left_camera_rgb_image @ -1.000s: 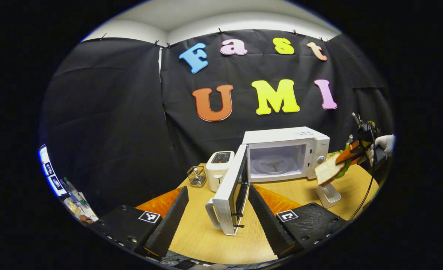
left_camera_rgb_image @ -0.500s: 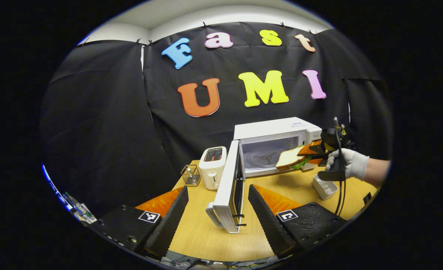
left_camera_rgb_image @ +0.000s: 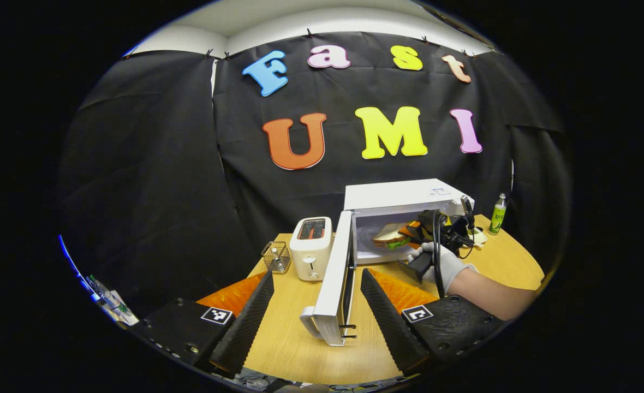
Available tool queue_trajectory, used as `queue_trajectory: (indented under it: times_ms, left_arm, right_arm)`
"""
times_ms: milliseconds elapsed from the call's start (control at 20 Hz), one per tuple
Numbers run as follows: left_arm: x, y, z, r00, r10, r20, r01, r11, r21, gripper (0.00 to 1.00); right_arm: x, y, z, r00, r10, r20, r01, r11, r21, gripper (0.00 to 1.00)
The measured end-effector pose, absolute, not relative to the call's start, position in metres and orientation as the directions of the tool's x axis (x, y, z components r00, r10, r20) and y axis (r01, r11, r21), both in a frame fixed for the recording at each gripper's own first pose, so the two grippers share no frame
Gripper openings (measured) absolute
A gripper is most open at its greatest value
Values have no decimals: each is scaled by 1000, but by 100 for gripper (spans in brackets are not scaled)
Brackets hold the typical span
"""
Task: Open the microwave oven with the left hand, put the food in, and close the microwave oven.
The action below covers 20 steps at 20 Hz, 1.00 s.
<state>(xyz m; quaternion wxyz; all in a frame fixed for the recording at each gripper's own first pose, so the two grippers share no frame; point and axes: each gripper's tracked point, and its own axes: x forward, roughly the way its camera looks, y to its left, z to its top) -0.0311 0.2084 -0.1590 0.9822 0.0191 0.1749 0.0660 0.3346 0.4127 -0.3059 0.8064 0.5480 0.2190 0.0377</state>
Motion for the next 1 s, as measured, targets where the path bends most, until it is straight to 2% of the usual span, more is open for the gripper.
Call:
queue_trajectory:
  times_ms: [250,450,500,550,600,650,700,750,800,850,900,950,1000]
  left_arm:
    - [-37,209,-169,915,153,-373,-135,988,74,97]
    - [-38,205,-166,919,144,-367,-119,989,90,97]
    - [-38,205,-166,920,144,-365,-119,989,91,97]
    - [-36,204,-166,920,145,-365,-120,989,91,97]
    - [-35,204,-166,921,148,-359,-123,988,92,97]
    - [-35,203,-166,922,149,-357,-125,988,91,96]
    - [-35,204,-166,922,154,-354,-129,987,93,97]
    - [-35,206,-165,924,157,-350,-132,987,92,97]
    - [-35,206,-167,924,158,-348,-134,987,91,97]
    - [-35,206,-167,924,159,-348,-136,987,90,97]
    - [-36,207,-167,925,161,-345,-138,986,91,97]
    - [-35,208,-166,927,162,-339,-139,986,92,97]
    - [-34,210,-165,928,164,-335,-141,986,92,97]
  right_arm:
    - [355,410,-331,919,220,-328,209,432,877,32]
    - [354,405,-348,918,153,-366,195,628,753,31]
    - [354,401,-350,918,125,-377,194,686,701,37]
    - [352,396,-351,917,106,-384,184,741,646,47]
    - [349,389,-353,917,75,-392,183,793,581,61]
    - [346,379,-355,913,35,-406,189,847,497,70]
    - [346,374,-355,915,1,-403,183,889,419,67]
    - [346,368,-352,924,-15,-381,166,915,367,74]
    - [344,368,-346,931,-11,-364,145,928,343,76]
    - [341,368,-342,934,4,-357,124,934,335,90]
    - [334,368,-337,938,15,-347,103,942,319,94]
    - [331,369,-332,938,27,-345,86,947,308,91]
    - [326,369,-325,939,51,-340,59,950,305,97]
